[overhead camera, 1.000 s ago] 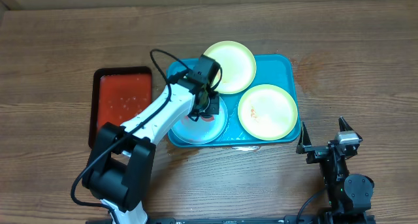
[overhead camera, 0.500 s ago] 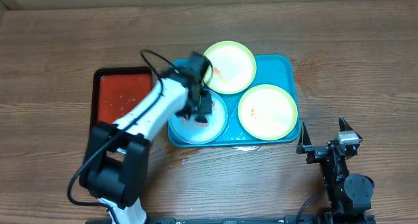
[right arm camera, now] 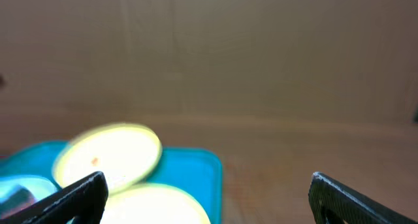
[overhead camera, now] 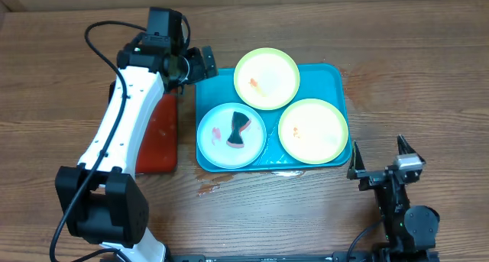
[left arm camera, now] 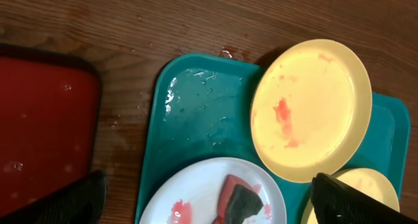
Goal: Clean dirty plates on tray and stack at the side
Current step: 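Reach the right gripper to the white plate's rim and grasp it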
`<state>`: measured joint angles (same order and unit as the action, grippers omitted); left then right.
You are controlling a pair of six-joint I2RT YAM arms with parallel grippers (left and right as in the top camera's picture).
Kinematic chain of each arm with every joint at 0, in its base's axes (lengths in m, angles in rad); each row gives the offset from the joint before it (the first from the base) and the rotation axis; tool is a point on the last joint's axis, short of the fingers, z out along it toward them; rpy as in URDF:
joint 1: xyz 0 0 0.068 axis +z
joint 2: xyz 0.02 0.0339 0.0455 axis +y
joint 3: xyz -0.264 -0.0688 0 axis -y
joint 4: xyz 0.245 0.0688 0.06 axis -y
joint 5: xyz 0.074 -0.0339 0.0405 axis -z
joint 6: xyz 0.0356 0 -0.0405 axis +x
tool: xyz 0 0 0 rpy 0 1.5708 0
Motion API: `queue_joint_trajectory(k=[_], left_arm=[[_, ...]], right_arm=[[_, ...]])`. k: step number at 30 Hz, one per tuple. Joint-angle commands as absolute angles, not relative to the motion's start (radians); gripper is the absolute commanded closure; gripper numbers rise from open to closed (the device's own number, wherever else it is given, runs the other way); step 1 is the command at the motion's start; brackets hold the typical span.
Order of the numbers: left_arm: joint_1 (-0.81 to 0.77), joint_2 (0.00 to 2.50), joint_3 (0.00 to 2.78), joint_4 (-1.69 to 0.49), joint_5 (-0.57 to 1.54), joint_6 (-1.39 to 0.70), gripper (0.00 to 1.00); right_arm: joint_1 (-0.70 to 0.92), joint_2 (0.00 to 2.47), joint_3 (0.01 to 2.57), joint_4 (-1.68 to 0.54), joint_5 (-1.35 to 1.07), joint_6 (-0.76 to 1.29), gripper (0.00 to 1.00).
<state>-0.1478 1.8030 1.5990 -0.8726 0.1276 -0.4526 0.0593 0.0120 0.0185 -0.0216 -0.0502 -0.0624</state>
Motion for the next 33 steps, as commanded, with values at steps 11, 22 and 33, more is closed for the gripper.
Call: queue_joint_trajectory(k=[11, 22, 33], left_arm=[[-0.144, 1.806, 1.604, -0.862, 0.151, -0.434, 0.00], [-0.144, 1.806, 1.604, -0.863, 0.150, -0.434, 0.00], [-0.144, 1.806, 1.604, -0.871, 0.150, -0.434, 0.00]], right_arm=[[0.054, 0.044, 0.164, 0.647, -0.182, -0.123, 0.00], [0.057, 0.804, 1.108, -0.575, -0.429, -0.177, 0.00], [0.175, 1.377, 1.396, -0.722, -0.543, 0.109, 0.00]])
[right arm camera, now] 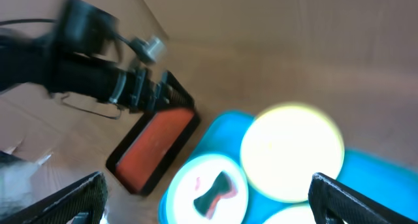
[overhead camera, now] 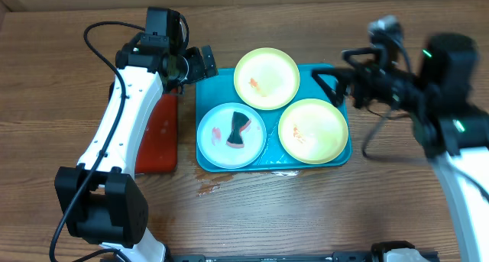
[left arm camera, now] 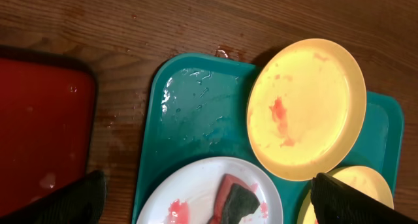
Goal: Clean dirty plates on tray and stack at the side
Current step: 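Reach the right gripper to the white plate's rim and grasp it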
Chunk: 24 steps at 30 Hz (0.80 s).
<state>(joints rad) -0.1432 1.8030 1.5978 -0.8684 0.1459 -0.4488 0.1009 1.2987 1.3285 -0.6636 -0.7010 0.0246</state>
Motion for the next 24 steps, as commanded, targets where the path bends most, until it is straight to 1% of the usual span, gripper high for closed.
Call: queue_joint_trajectory(k=[1, 3, 5, 8, 9, 10, 11, 13, 14, 15, 16, 17, 18, 19, 21, 24], left_arm=[[-0.144, 1.806, 1.604, -0.871, 0.150, -0.434, 0.00], [-0.144, 1.806, 1.604, -0.871, 0.150, -0.434, 0.00], [-0.144, 1.806, 1.604, -0.871, 0.150, -0.434, 0.00], [-0.144, 1.806, 1.604, -0.871, 0.150, -0.434, 0.00], [-0.144, 1.806, 1.604, -0.872, 0.150, -0.434, 0.00], [-0.144, 1.806, 1.604, -0.876, 0.150, -0.434, 0.00], [-0.144, 1.806, 1.604, -0.883, 0.150, -0.434, 0.00], [-0.144, 1.806, 1.604, -0.894, 0.150, -0.434, 0.00], [-0.144, 1.806, 1.604, -0.900, 0.150, -0.434, 0.00], [-0.144, 1.806, 1.604, -0.905, 0.150, -0.434, 0.00], [-0.144, 1.806, 1.604, -0.908, 0.150, -0.434, 0.00], [-0.144, 1.806, 1.604, -0.910, 0.150, -0.434, 0.00], [-0.144, 1.806, 1.604, -0.911, 0.150, -0.434, 0.00], [-0.144, 1.806, 1.604, -0.913, 0.150, -0.434, 0.00], [-0.145, 1.806, 1.604, -0.916, 0.156, -0.434, 0.00], [-0.146, 1.806, 1.600, -0.916, 0.172, -0.434, 0.00]], right_arm=[[0.219, 1.423, 1.428, -0.782, -0.393, 0.109, 0.00], [0.297, 1.510, 1.490, -0.895, -0.191, 0.106, 0.00], [0.361, 1.594, 1.539, -0.976, -0.088, 0.109, 0.00], [0.426, 1.693, 1.551, -0.998, -0.083, 0.141, 0.00], [0.446, 1.729, 1.551, -0.999, -0.094, 0.159, 0.01], [0.459, 1.758, 1.551, -0.999, -0.100, 0.162, 0.04], [0.474, 1.789, 1.551, -0.999, -0.105, 0.161, 0.08], [0.496, 1.845, 1.550, -0.998, -0.106, 0.162, 0.24], [0.505, 1.869, 1.549, -0.999, -0.106, 0.174, 0.39], [0.513, 1.896, 1.549, -0.999, -0.107, 0.195, 0.48], [0.517, 1.909, 1.549, -0.998, -0.106, 0.213, 0.56], [0.520, 1.926, 1.549, -0.997, -0.111, 0.226, 0.59], [0.522, 1.938, 1.549, -0.995, -0.118, 0.233, 0.59], [0.522, 1.950, 1.547, -0.991, -0.127, 0.233, 0.55], [0.522, 1.969, 1.533, -0.970, -0.168, 0.233, 0.46], [0.522, 1.992, 1.504, -0.931, -0.230, 0.233, 0.45]])
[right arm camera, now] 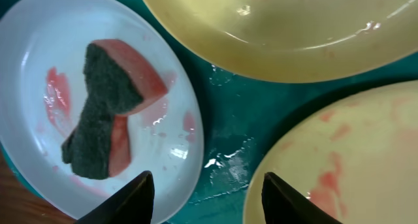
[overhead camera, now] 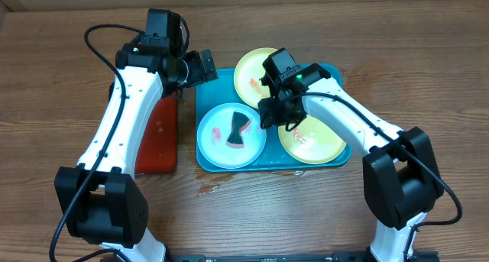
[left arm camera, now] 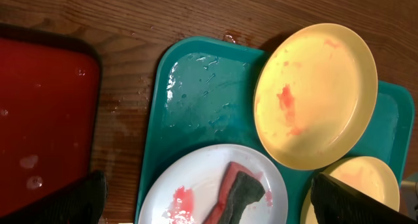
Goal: Clean dirty plates on tray and stack at the side
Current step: 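Reach the right gripper to the white plate's rim and grasp it, then grasp the sponge with the left gripper and scrub the white plate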
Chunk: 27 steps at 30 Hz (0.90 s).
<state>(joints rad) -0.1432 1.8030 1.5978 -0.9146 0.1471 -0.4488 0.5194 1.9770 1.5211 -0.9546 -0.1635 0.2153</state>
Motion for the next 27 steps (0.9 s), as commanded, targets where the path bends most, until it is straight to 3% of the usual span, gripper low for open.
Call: queue_joint_trajectory(k=[1, 5, 18, 27], left_arm=[[-0.146, 1.806, 1.598, -0.917, 0.176, -0.433, 0.00], [-0.146, 1.806, 1.584, -0.917, 0.178, -0.433, 0.00], [-0.146, 1.806, 1.573, -0.942, 0.177, -0.422, 0.00], [-0.170, 1.812, 1.572, -0.963, 0.185, -0.389, 0.11]], right_arm=[[0.522, 2.000, 1.497, -0.923, -0.235, 0.233, 0.47], [0.522, 2.010, 1.494, -0.917, -0.242, 0.233, 0.55], [0.522, 2.024, 1.407, -0.813, -0.257, 0.236, 0.55], [0.524, 2.077, 1.406, -0.805, -0.276, 0.237, 0.56]])
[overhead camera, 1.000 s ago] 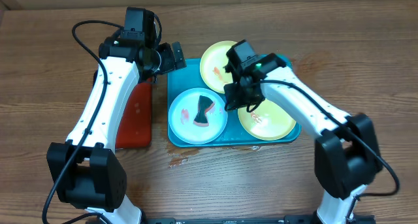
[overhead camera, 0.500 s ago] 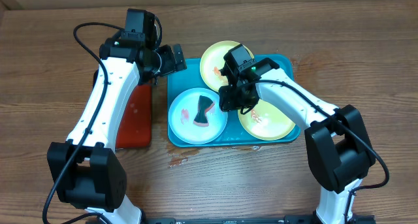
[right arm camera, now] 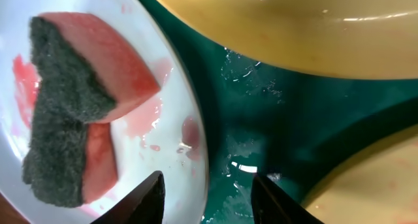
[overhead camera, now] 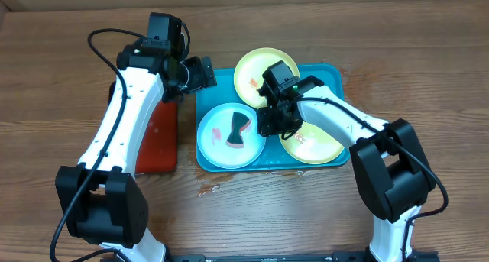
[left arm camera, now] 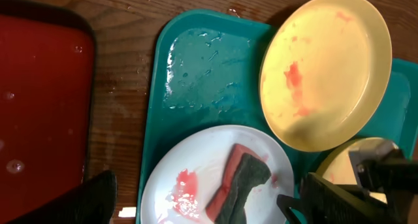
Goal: Clean dirty plates on tray and stack at the side
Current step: 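Grasp the sponge with the left gripper and scrub the white plate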
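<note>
A teal tray (overhead camera: pixel 338 77) holds a white plate (overhead camera: pixel 216 143) smeared red, with a pink-and-grey sponge (overhead camera: pixel 239 131) lying on it. Two stained yellow plates share the tray: one at the back (overhead camera: pixel 256 77), one at the front right (overhead camera: pixel 327 143). My right gripper (overhead camera: pixel 269 124) is open low over the tray. In the right wrist view its fingers (right arm camera: pixel 147 198) straddle the white plate's (right arm camera: pixel 157 54) right rim, beside the sponge (right arm camera: pixel 65 119). My left gripper (overhead camera: pixel 200 72) hangs open above the tray's back left corner, empty (left arm camera: pixel 209 201).
A red tray (overhead camera: pixel 157 140) lies on the wooden table just left of the teal one, under my left arm. Water drops sit on the teal tray's (left arm camera: pixel 202 67) bare back left part. A wet patch marks the table in front of the tray.
My right gripper has come down closer to the white plate's right rim, still open. My left wrist has shifted slightly forward over the tray. The plates and sponge lie as before.
My right arm first rested open at the table's front right. It then stood raised beyond the tray's right side, then over the tray between the white plate and the front yellow plate, and now low at the white plate's rim. My left gripper stayed open near the tray's back left corner.
</note>
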`<state>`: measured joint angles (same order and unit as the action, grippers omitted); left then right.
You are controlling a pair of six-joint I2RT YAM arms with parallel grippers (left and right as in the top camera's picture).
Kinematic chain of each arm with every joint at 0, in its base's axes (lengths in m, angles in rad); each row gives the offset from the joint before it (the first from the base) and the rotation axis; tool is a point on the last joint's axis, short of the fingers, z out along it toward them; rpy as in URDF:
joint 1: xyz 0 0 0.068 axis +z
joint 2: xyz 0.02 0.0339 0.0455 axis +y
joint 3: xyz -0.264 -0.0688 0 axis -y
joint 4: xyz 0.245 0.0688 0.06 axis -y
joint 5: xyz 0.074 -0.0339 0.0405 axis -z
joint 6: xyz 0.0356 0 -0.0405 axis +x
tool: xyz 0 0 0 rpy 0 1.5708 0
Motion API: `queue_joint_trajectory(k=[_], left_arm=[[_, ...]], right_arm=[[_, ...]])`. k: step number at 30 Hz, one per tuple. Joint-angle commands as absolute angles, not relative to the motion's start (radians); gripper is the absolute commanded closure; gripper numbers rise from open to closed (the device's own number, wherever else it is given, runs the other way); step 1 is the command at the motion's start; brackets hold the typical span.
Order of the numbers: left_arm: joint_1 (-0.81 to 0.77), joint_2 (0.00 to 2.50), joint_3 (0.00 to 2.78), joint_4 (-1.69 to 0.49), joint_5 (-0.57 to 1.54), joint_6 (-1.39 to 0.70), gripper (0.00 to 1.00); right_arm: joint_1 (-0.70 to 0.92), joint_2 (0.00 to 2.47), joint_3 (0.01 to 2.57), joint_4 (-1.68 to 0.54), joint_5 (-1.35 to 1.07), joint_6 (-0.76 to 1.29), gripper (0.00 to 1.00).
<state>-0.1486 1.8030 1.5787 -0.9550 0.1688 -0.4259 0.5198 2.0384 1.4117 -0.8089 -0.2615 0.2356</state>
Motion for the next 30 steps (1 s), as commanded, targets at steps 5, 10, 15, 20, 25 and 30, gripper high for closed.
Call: queue_joint_trajectory(k=[5, 10, 15, 20, 25, 30], left_arm=[[-0.199, 1.816, 1.571, -0.972, 0.184, -0.388, 0.12], [-0.232, 1.847, 1.562, -0.997, 0.198, -0.374, 0.29], [-0.265, 1.913, 1.521, -0.978, 0.358, -0.271, 0.28], [-0.295, 2.000, 1.517, -0.976, 0.361, -0.263, 0.42], [-0.310, 2.064, 1.517, -0.974, 0.393, -0.216, 0.41], [-0.311, 2.093, 1.517, -0.970, 0.392, -0.209, 0.49]], right_arm=[[0.522, 2.090, 1.406, -0.805, -0.282, 0.252, 0.66], [0.521, 2.090, 1.406, -0.805, -0.283, 0.263, 0.82], [0.521, 2.090, 1.406, -0.802, -0.282, 0.263, 0.90], [0.521, 2.090, 1.406, -0.798, -0.282, 0.267, 0.93], [0.521, 2.090, 1.406, -0.798, -0.282, 0.267, 0.84], [0.521, 2.090, 1.406, -0.794, -0.283, 0.267, 0.85]])
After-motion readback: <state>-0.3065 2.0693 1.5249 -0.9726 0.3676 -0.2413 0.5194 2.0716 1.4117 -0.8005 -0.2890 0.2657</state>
